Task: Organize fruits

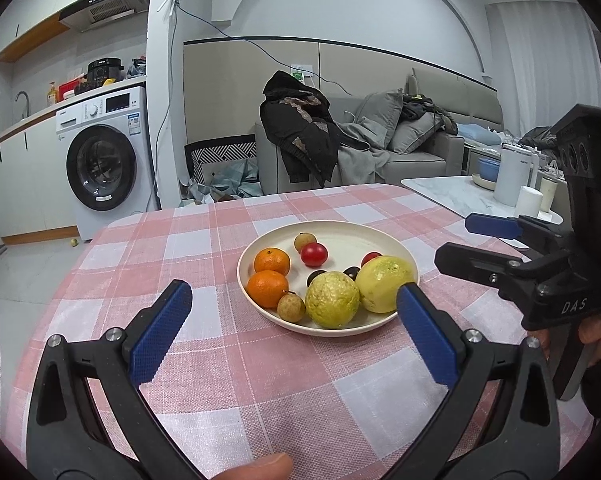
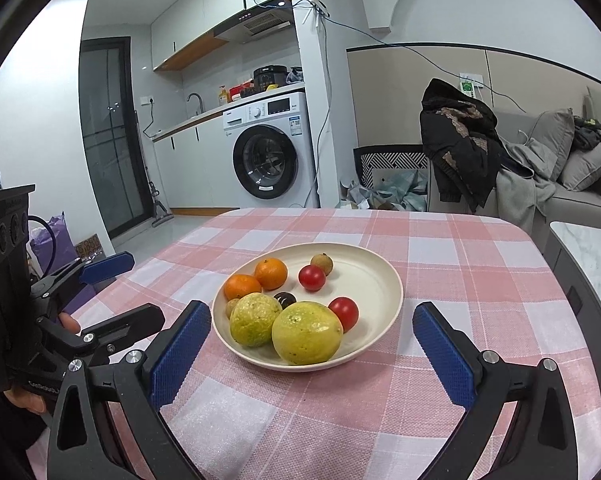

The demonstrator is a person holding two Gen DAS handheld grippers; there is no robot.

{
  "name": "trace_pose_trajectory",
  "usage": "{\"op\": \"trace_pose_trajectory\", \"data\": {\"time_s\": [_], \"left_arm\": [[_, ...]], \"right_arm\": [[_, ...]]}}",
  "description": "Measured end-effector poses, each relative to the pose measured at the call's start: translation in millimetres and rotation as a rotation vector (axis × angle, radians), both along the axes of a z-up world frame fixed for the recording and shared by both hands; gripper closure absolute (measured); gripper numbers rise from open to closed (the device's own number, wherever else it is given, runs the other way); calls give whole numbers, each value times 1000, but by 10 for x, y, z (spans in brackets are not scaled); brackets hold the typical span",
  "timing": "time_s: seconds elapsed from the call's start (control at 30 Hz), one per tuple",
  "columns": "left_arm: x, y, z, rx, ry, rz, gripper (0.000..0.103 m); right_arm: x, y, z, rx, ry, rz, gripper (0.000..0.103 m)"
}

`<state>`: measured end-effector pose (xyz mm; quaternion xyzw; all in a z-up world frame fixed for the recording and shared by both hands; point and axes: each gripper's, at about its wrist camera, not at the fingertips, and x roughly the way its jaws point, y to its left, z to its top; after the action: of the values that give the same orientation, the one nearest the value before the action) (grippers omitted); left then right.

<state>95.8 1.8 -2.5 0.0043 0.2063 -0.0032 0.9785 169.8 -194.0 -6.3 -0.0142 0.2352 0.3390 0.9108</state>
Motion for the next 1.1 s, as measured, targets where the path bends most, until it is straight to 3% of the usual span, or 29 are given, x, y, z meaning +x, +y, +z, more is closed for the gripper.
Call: {"op": "trace_pose_trajectory", "data": {"time_s": [1.1], "left_arm": [[-6,30,-6,-19,6,9,1]], "right_arm": [[-15,4,-3,2,-7,6,0]]}}
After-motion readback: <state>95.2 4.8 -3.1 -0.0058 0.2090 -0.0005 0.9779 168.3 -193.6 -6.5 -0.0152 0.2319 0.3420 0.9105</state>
